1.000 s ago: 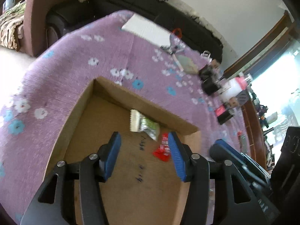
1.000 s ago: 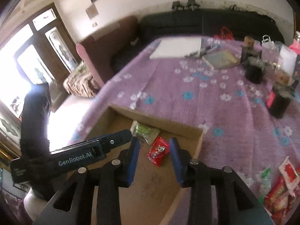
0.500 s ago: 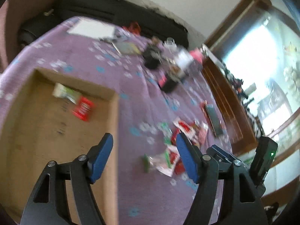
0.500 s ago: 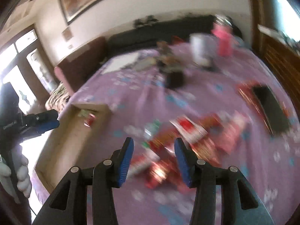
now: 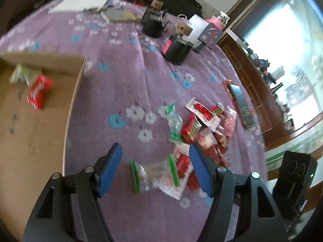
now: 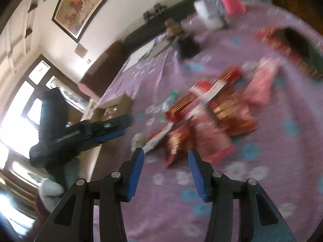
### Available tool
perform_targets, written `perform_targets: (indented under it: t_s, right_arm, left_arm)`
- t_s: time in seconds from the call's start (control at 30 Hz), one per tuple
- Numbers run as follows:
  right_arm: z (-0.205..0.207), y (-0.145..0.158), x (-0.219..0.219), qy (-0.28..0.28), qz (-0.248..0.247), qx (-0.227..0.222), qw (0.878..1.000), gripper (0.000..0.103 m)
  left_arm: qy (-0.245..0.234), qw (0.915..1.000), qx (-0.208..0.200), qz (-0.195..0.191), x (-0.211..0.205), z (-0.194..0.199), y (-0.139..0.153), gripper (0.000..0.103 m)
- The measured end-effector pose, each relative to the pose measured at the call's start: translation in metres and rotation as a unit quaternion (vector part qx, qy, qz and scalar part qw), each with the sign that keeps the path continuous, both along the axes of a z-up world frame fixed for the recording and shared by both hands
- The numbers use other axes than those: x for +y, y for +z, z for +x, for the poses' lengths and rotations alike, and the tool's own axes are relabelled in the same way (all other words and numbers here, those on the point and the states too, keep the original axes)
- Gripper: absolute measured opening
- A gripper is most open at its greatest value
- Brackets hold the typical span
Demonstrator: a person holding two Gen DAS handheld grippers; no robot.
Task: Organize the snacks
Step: 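Move both tools back over the snack pile, then grasp the white-and-red packet with the right gripper while the left grasps the zip bag of nuts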
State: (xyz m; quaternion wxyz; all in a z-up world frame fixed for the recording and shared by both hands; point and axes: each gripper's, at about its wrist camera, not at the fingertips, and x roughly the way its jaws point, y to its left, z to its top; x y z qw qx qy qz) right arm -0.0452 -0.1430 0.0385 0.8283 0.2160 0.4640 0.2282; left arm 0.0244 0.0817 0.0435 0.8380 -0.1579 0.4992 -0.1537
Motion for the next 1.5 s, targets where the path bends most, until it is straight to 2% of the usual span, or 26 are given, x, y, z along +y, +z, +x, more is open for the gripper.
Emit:
perform_targets:
  t_s: [0.17,0.2,0.23,0.27,0.3,0.47,0.53,0.57,0.6,0.7,0.8,0.87,0.93,1.03,1.2,1.3,1.43,1.5]
  right_arm:
    - [0.012,-0.014,0.019,-0.032,-0.008,0.014,0.999,0.048]
    - [0.013,-0.016,0.021,-0.040,-0.011,0.013,0.999,0.038]
    - [0.015,-0.017,0.020,-0.044,-0.015,0.015,0.999,0.017]
    - [0.016,-0.020,0.021,-0.043,-0.020,0.021,0.999,0.006]
    - [0.018,-0.024,0.020,-0.041,-0.020,0.030,0.998,0.001]
    - [0.014,-0.028,-0.004,-0.073,-0.036,0.036,0.996,0.001]
    - [0.012,-0.025,-0.011,-0.078,-0.049,0.033,0.995,0.006]
    - [0.011,-0.025,-0.014,-0.078,-0.047,0.033,0.995,0.006]
    - [0.009,-0.024,-0.018,-0.081,-0.042,0.034,0.995,0.006]
    - [0.005,-0.022,-0.028,-0.083,-0.026,0.027,0.996,0.007]
    - [-0.002,-0.014,-0.032,-0.081,-0.023,0.009,0.996,0.009]
    - [-0.004,-0.009,-0.031,-0.074,-0.026,-0.003,0.997,0.016]
    - [-0.004,-0.004,-0.026,-0.059,-0.025,-0.014,0.998,0.029]
    - [0.000,0.005,-0.008,-0.025,-0.030,-0.033,0.999,0.036]
    - [0.022,0.018,0.045,0.058,-0.089,-0.053,0.993,0.043]
    - [0.034,0.016,0.078,0.095,-0.147,-0.061,0.983,0.043]
    - [0.040,-0.002,0.113,0.124,-0.228,-0.061,0.964,0.042]
    - [0.036,-0.007,0.120,0.126,-0.254,-0.071,0.956,0.037]
  left_arm:
    - [-0.028,0.9995,0.014,-0.002,-0.010,0.001,-0.006,0.068]
    - [-0.034,0.9993,0.015,0.000,-0.012,0.002,-0.007,0.068]
    - [-0.044,0.9989,0.016,0.003,-0.015,0.000,-0.008,0.068]
    - [-0.050,0.9986,0.018,0.007,-0.016,0.001,-0.010,0.068]
    - [-0.053,0.9983,0.020,0.010,-0.016,0.001,-0.011,0.068]
    - [-0.084,0.9955,0.031,0.030,-0.022,-0.002,-0.018,0.066]
    - [-0.105,0.9935,0.044,0.009,-0.025,-0.007,-0.019,0.065]
    - [-0.123,0.9908,0.055,-0.014,-0.028,-0.012,-0.020,0.058]
    - [-0.138,0.9882,0.063,-0.024,-0.032,-0.017,-0.021,0.056]
    - [-0.147,0.9874,0.056,-0.020,-0.035,-0.029,-0.017,0.055]
    - [-0.127,0.9917,0.021,0.010,-0.030,-0.043,-0.008,0.055]
    - [-0.112,0.9925,-0.008,0.049,-0.028,-0.052,-0.003,0.056]
    - [-0.111,0.9902,-0.026,0.081,-0.030,-0.061,-0.001,0.056]
    - [-0.119,0.9894,-0.034,0.077,-0.030,-0.074,0.000,0.056]
    - [-0.110,0.9909,-0.029,0.071,-0.022,-0.093,0.003,0.056]
    - [-0.101,0.9914,-0.026,0.079,-0.016,-0.099,0.004,0.056]
    - [-0.091,0.9917,-0.028,0.087,-0.009,-0.105,0.005,0.056]
    - [-0.093,0.9911,-0.032,0.090,-0.010,-0.106,0.005,0.056]
